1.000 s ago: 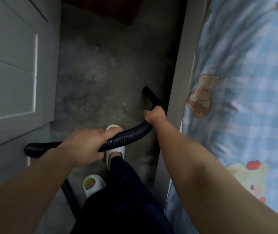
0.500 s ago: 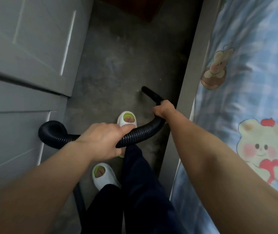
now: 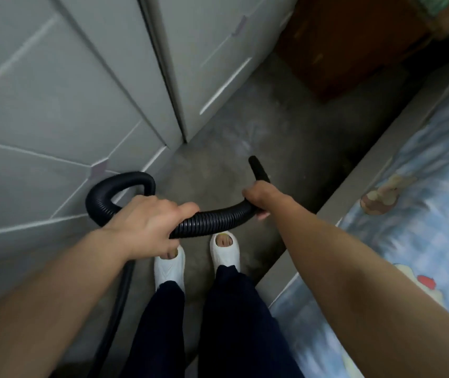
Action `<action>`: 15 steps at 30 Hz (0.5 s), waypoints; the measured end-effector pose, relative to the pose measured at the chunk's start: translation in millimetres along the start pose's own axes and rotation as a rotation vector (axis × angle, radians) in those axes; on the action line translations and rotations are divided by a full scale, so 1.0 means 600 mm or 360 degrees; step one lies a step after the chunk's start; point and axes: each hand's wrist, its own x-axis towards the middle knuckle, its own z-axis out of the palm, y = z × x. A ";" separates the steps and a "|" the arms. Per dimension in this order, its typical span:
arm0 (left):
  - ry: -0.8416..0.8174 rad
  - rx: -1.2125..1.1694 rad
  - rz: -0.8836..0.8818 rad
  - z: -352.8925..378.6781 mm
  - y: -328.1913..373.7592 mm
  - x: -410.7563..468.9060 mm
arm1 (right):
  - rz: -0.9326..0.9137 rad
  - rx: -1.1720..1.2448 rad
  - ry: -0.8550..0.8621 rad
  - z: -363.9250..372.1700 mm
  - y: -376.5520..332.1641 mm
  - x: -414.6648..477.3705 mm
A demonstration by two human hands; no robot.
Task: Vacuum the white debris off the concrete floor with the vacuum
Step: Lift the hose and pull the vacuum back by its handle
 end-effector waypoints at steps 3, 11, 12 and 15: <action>0.0209 -0.0027 -0.0210 -0.025 -0.008 -0.071 | -0.0222 -0.0107 0.0063 -0.010 -0.039 -0.062; 0.0689 -0.0491 -0.0620 -0.028 0.038 -0.249 | -0.0127 0.1454 0.0386 -0.011 -0.132 -0.241; 0.0737 -0.0546 -0.0633 -0.032 0.045 -0.258 | -0.0103 0.1683 0.0339 -0.016 -0.140 -0.262; 0.0871 -0.0623 -0.0675 -0.068 0.069 -0.300 | -0.0232 0.1892 0.0264 -0.043 -0.158 -0.362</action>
